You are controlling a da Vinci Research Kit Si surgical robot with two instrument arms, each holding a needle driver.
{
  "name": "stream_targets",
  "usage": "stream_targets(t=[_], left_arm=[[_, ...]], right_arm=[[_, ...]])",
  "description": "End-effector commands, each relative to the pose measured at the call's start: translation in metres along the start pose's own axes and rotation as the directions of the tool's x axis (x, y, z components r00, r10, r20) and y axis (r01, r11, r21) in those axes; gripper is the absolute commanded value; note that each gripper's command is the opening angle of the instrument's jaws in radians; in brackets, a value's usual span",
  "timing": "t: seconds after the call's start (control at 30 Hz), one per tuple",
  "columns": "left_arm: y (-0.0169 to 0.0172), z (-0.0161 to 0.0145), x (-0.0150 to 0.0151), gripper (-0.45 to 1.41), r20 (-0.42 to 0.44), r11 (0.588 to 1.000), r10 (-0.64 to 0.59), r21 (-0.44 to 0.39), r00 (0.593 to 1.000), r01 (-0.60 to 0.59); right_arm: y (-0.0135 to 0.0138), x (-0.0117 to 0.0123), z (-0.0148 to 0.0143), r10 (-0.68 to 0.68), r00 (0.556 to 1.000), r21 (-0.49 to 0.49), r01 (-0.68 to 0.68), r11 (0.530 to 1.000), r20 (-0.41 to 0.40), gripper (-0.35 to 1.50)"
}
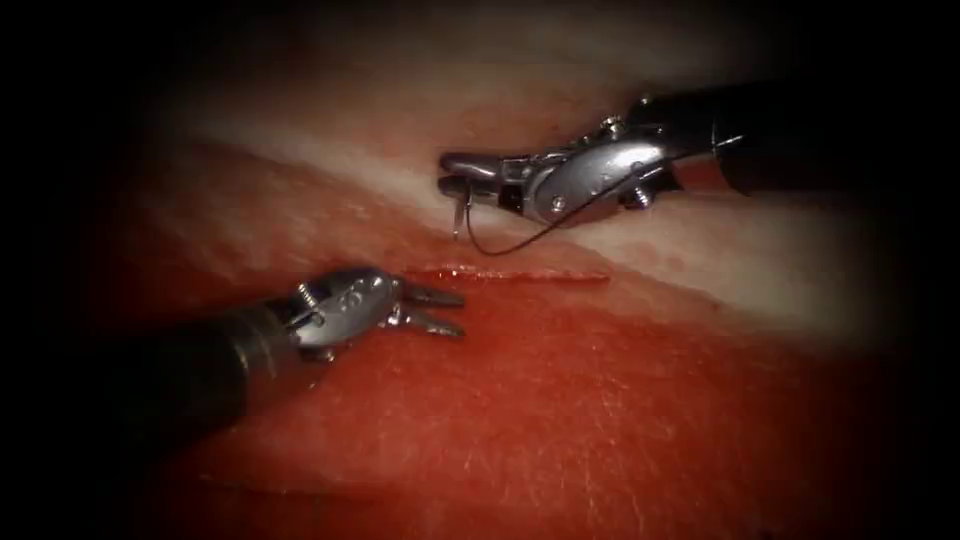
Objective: Wound Closure
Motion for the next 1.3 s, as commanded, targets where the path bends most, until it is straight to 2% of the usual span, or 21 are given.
stream_targets(t=[0.03, 0.4, 0.67, 1.03, 1.3], left_arm=[[-0.0005, 0.0007, -0.0002, 0.02, -0.001, 1.000, 0.001, -0.002, 1.000, -0.001], [-0.0006, 0.0006, -0.0004, 0.00, 0.008, 1.000, 0.003, -0.006, 1.000, -0.003], [-0.0006, 0.0005, -0.0004, -0.02, 0.011, 1.000, 0.003, -0.008, 1.000, -0.003], [-0.0005, 0.0004, -0.0004, -0.03, 0.016, 1.000, 0.003, -0.010, 1.000, -0.003], [-0.0004, 0.0003, -0.0004, -0.03, 0.016, 1.000, 0.003, -0.010, 1.000, -0.003]], right_arm=[[-0.0007, -0.0001, 0.0010, 0.011, 1.000, 0.004, -0.010, 1.000, -0.007, -0.35], [-0.0019, 0.0000, 0.0009, 0.077, 0.997, 0.031, -0.077, 0.997, 0.003, -0.35], [-0.0039, -0.0006, 0.0007, 0.106, 0.994, 0.065, -0.107, 0.992, 0.022, -0.35], [-0.0055, -0.0005, 0.0005, 0.091, 0.995, 0.069, -0.093, 0.993, 0.026, -0.35], [-0.0067, 0.0013, -0.0003, 0.002, 1.000, 0.040, -0.002, 0.999, 0.003, -0.35]])
